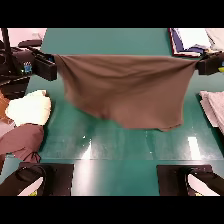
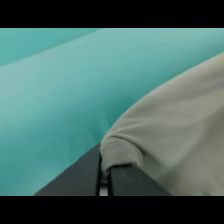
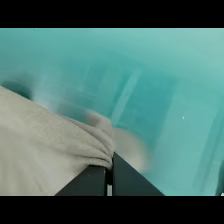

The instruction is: Fold the shirts.

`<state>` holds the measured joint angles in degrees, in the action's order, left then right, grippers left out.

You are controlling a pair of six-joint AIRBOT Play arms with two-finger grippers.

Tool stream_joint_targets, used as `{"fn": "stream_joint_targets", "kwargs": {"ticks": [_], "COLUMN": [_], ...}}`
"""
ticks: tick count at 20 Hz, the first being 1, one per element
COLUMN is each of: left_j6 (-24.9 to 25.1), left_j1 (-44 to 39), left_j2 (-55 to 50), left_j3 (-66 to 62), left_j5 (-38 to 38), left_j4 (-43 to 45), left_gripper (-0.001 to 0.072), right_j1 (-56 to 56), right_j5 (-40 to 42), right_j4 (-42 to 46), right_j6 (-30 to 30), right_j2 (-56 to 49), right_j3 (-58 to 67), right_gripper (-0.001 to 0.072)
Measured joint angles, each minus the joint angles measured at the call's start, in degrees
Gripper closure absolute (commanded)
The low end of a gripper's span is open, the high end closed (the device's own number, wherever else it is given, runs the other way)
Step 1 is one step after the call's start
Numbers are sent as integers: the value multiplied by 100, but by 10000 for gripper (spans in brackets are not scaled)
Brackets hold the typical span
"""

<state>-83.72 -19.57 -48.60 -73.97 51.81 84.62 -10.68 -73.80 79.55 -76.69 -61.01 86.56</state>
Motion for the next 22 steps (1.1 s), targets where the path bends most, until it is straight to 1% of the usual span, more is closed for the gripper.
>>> {"fn": "stream_joint_targets", "kwargs": {"ticks": [3,7,10,14,18,20,22], "left_j6": [0,0,-2,-2,-2,-2,-20], "left_j1": [0,0,0,0,0,0,0], "left_j2": [-4,-4,-4,-4,-55,-203,-468], "left_j3": [-590,-1823,-2726,-3641,-3917,-3757,-3351], "left_j5": [197,629,901,1054,1268,1547,1886], "left_j4": [33,-20,-232,-557,-605,-334,83], "left_gripper": [675,675,675,675,675,675,675], "right_j1": [-15,-20,-20,-20,-22,-24,-26], "right_j5": [-68,-122,-127,-184,-446,-577,-673], "right_j4": [-2,-4,-4,-2,2,-2,-24], "right_j6": [-17,-17,33,59,-33,-101,-140], "right_j2": [-28,326,660,837,435,50,-426], "right_j3": [573,1440,2011,2647,3215,3230,2983], "right_gripper": [698,697,698,698,698,699,698]}}
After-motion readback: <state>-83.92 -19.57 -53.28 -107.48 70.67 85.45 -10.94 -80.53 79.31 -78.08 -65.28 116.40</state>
